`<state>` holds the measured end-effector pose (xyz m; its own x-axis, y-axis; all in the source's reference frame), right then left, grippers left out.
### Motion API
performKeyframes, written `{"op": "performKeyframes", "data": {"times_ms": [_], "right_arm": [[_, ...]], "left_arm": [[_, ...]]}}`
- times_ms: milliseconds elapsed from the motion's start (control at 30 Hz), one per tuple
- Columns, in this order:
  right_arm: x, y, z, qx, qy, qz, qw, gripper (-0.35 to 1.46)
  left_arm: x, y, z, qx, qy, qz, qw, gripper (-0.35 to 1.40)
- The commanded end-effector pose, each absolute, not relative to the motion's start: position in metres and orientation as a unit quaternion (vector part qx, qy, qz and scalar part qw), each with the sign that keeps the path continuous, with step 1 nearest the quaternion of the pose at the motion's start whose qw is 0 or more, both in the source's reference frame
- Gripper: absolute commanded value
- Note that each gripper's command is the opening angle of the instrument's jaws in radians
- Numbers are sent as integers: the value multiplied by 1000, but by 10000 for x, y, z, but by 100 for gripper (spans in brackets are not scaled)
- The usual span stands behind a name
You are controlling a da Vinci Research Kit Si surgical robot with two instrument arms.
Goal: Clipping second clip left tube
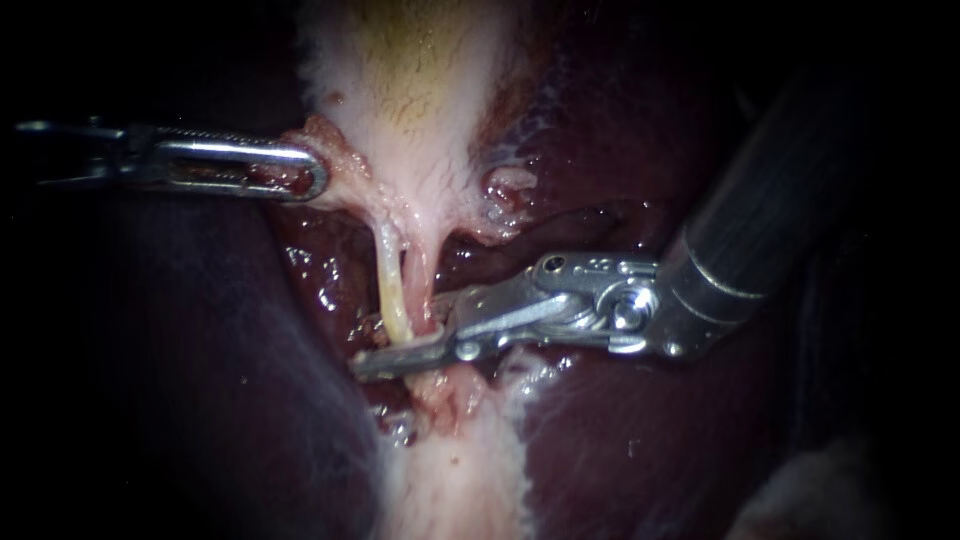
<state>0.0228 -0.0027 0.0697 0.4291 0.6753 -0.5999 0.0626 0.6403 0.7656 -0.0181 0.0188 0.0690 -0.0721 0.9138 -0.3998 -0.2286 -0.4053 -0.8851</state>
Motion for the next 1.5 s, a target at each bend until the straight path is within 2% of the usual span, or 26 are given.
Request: {"op": "performKeyframes", "data": {"times_ms": [33, 267, 367, 500, 600, 1100, 1500], "right_arm": [[228, -27, 697, 373, 495, 202, 759, 13], [228, -27, 697, 373, 495, 202, 759, 16], [229, -27, 697, 373, 495, 202, 759, 24], [232, -26, 697, 374, 492, 205, 759, 44], [236, -24, 700, 340, 503, 204, 768, 50], [217, -21, 704, 316, 516, 181, 775, 50], [164, -11, 706, 299, 514, 187, 782, 50]], "left_arm": [[-181, 188, 690, -523, -327, 655, 436, -35], [-181, 188, 689, -523, -327, 655, 436, -35], [-181, 188, 689, -523, -327, 655, 436, -35], [-181, 188, 690, -523, -327, 655, 436, -35], [-181, 188, 690, -523, -327, 655, 436, -35], [-180, 188, 691, -523, -327, 655, 436, -35], [-179, 189, 692, -523, -328, 655, 436, -35]]}}
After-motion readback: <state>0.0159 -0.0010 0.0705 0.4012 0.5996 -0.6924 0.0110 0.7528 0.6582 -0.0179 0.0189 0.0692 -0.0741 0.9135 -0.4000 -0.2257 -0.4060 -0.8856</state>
